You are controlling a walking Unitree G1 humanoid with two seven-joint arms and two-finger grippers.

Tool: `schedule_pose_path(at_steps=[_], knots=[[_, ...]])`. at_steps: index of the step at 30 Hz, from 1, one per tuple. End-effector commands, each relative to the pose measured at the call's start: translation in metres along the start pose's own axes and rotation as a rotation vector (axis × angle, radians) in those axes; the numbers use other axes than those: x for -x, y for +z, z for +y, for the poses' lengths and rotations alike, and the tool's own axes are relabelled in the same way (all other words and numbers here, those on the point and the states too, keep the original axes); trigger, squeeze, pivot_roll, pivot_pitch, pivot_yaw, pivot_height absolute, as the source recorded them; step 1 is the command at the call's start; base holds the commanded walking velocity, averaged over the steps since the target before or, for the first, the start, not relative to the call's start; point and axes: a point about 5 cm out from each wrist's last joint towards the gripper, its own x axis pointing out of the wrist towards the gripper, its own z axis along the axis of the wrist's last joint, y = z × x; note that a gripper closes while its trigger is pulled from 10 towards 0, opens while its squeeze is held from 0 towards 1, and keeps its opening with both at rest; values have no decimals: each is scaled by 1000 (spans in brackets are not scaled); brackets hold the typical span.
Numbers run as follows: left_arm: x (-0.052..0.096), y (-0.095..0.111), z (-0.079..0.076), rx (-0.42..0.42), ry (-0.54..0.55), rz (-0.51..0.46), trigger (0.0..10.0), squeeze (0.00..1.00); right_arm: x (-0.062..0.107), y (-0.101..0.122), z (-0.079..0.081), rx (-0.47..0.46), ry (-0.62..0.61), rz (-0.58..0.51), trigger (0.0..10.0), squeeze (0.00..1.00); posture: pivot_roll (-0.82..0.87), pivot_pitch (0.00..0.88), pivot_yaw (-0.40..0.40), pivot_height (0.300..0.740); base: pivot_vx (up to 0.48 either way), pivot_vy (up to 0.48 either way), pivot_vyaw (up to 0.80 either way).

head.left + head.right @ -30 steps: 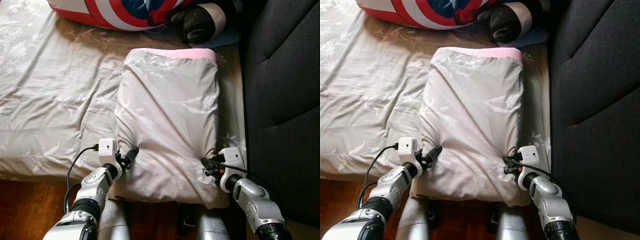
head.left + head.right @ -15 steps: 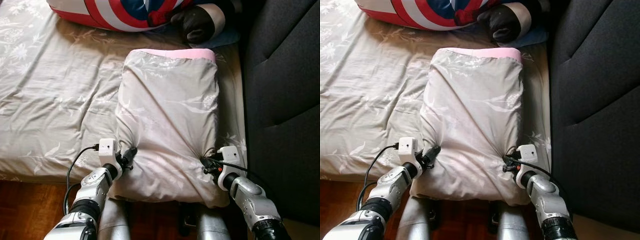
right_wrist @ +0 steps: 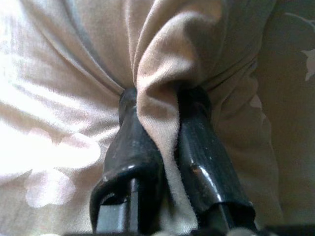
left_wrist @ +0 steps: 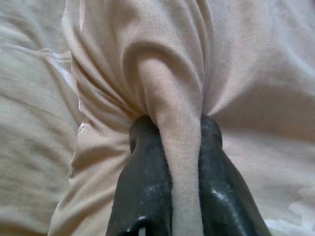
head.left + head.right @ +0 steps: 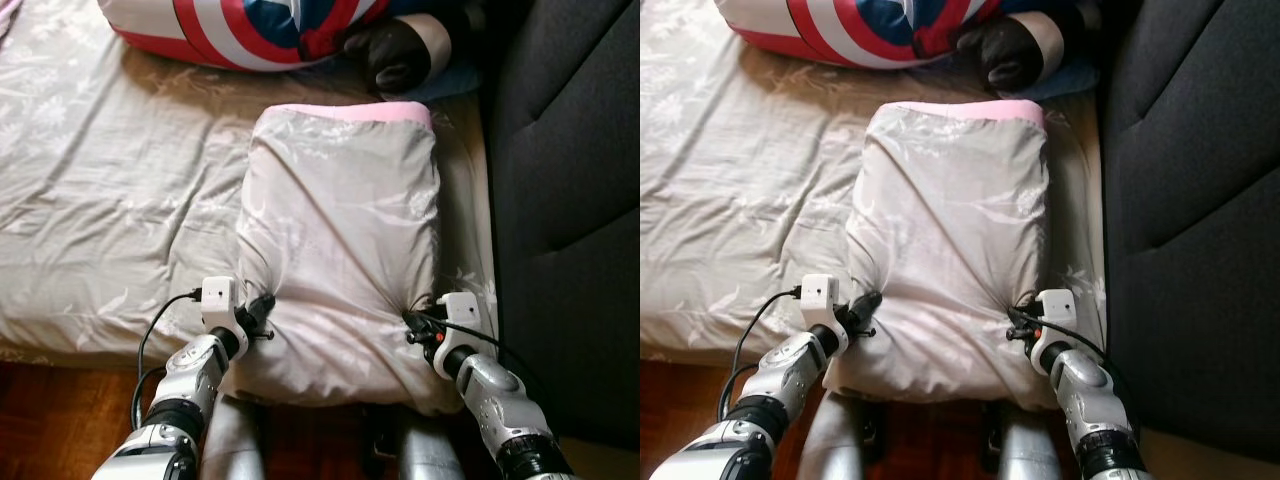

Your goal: Clean up the room

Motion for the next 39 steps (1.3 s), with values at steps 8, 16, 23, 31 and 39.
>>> schedule_pose_path(at_steps=[8, 16, 23, 31, 39], knots=[[-4, -11, -11, 54, 4, 19, 0, 0, 4, -9, -5, -55, -81, -37, 0, 0, 0, 176, 26, 642, 0, 0, 0], [-8, 6, -11, 29, 62, -63, 0, 0, 4, 12, -6, -37, -78, -138, 392, 0, -6, 95, 27, 642, 0, 0, 0], [-1, 15, -5, 28, 106, -150, 10000, 0, 6, 23, -11, -64, -100, -227, 10000, 0, 2, 68, 11, 642, 0, 0, 0], [-1, 15, -4, 29, 127, -160, 10000, 0, 3, 27, -15, -83, -134, -224, 10000, 0, -2, 80, 10, 657, 0, 0, 0], [-5, 16, -13, 6, 91, -154, 10000, 0, 5, 22, -13, -96, -126, -230, 10000, 0, -5, 88, 12, 707, 0, 0, 0]])
